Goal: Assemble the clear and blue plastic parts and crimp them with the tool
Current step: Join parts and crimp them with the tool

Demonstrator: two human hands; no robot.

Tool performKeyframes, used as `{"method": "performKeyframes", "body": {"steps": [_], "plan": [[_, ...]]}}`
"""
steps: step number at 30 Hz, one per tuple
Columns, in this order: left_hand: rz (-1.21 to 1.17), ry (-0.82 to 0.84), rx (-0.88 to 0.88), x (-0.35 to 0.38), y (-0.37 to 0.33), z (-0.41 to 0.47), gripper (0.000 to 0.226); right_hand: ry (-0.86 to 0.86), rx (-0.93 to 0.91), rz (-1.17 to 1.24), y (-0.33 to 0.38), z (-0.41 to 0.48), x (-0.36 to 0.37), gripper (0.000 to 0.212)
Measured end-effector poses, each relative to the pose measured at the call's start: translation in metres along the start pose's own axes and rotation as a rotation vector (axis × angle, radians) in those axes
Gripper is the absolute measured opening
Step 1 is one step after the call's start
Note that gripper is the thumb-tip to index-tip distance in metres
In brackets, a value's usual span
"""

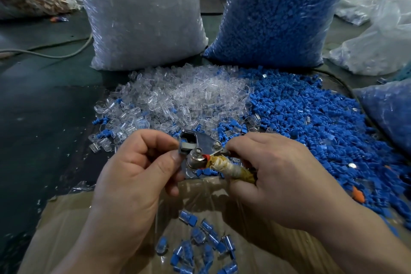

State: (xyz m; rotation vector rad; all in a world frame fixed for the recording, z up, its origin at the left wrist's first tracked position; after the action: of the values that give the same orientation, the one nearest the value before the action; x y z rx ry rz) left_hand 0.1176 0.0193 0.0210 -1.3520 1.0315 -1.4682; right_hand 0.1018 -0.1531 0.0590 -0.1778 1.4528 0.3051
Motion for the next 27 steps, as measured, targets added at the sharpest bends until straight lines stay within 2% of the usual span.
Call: {"method": "performKeyframes", "body": {"steps": [3, 6, 8, 10, 13, 16, 18, 21, 24, 27], "plan": [[0.034, -0.019, 0.033, -0.001, -0.004, -0.001, 0.012, -0.036, 0.019, 0.03, -0.003, -0.002, -0.002, 0.034], [0.103, -0.093, 0.028, -0.016, -0.002, 0.003, 0.025, -0.055, 0.077, -0.042, -0.016, -0.001, 0.0, 0.049], [0.08, -0.11, -0.066, -0.02, 0.009, 0.005, 0.027, -0.016, 0.144, -0.128, -0.029, 0.002, 0.004, 0.061], [0.097, -0.052, -0.181, -0.012, 0.023, 0.002, 0.025, 0.043, 0.185, -0.186, -0.038, 0.007, 0.009, 0.071], [0.148, 0.015, -0.251, -0.002, 0.033, -0.001, 0.02, 0.091, 0.196, -0.207, -0.043, 0.013, 0.016, 0.08], [0.166, 0.005, -0.252, -0.003, 0.031, -0.002, 0.019, 0.033, 0.21, -0.183, -0.045, 0.014, 0.011, 0.072], [0.196, -0.001, -0.236, -0.002, 0.03, -0.002, 0.019, -0.076, 0.192, -0.146, -0.039, 0.012, 0.002, 0.061], [0.225, -0.001, -0.211, 0.002, 0.028, -0.004, 0.013, -0.241, 0.067, -0.056, -0.002, 0.005, -0.012, 0.04], [0.29, 0.006, -0.146, 0.006, 0.022, -0.006, 0.015, -0.255, -0.106, -0.037, 0.034, 0.003, -0.008, 0.024], [0.387, 0.029, -0.021, 0.012, 0.005, -0.008, 0.016, -0.235, -0.105, -0.026, 0.033, 0.005, -0.005, 0.018]]}}
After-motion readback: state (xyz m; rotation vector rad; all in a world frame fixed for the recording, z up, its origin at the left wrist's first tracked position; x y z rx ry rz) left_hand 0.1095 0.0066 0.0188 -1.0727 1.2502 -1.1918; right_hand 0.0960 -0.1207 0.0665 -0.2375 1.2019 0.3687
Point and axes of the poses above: each hand's wrist, its own z-axis towards the middle knuckle, its own x-axis out of the palm, y = z × x, the point moved 10 cm from there along z, towards the middle knuckle, and after that the axes turned 11 degrees about -z, right-handed, at the moved point
